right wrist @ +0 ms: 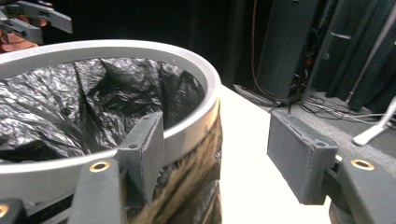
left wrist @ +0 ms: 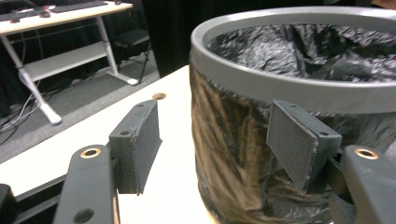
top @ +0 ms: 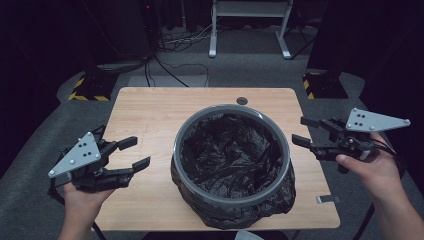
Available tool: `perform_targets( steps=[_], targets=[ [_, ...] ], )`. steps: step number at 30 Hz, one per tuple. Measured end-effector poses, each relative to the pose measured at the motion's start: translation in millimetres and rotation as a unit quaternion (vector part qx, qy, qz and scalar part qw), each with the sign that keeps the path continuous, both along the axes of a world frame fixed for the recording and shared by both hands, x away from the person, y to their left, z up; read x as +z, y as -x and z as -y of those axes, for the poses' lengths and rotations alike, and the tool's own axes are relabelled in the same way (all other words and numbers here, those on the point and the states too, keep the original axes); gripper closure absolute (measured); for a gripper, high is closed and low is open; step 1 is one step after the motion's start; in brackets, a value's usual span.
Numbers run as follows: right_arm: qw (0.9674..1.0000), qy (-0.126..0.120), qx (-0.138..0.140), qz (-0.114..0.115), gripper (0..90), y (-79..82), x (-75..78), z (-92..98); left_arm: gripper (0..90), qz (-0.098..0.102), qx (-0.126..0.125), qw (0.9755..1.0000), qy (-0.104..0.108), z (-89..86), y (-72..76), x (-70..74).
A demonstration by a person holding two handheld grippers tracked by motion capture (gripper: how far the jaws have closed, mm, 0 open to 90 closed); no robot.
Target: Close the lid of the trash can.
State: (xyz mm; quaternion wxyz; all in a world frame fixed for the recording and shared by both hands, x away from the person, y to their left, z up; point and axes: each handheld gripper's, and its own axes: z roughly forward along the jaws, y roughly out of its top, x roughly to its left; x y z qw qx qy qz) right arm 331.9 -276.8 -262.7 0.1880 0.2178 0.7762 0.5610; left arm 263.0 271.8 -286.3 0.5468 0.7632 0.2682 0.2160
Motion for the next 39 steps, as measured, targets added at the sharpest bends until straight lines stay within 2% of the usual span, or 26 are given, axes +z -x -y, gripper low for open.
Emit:
perform_targets(
  steps=[7,13,16,25,33,39],
  targets=[
    [0.9994,0.013,-0.034,-0.002,37.1,5.7,-11.8,12.9,34.7,-0.014,0.033,0.9993,-0.013,-8.4,1.1,-16.7],
    [0.9970,0.029,-0.071,-0.011,36.6,10.2,-29.4,25.5,34.4,-0.027,0.058,0.9977,-0.022,-14.5,2.5,-36.7],
    [0.9962,0.028,-0.080,-0.022,36.5,11.0,-41.0,31.6,34.3,-0.034,0.069,0.9966,-0.030,-17.4,2.4,-49.9],
    [0.9926,0.034,-0.106,-0.050,36.4,10.6,-80.9,46.0,34.6,-0.051,0.088,0.9944,-0.030,-27.5,1.5,-88.7],
    [0.9892,0.035,-0.122,-0.073,36.0,12.3,-113.8,56.3,34.5,-0.070,0.104,0.9919,-0.019,-39.7,2.6,-120.5],
    [0.9856,0.039,-0.135,-0.094,36.0,13.0,-137.8,62.9,34.4,-0.083,0.118,0.9892,-0.026,-45.1,1.6,-137.2]
  ],
)
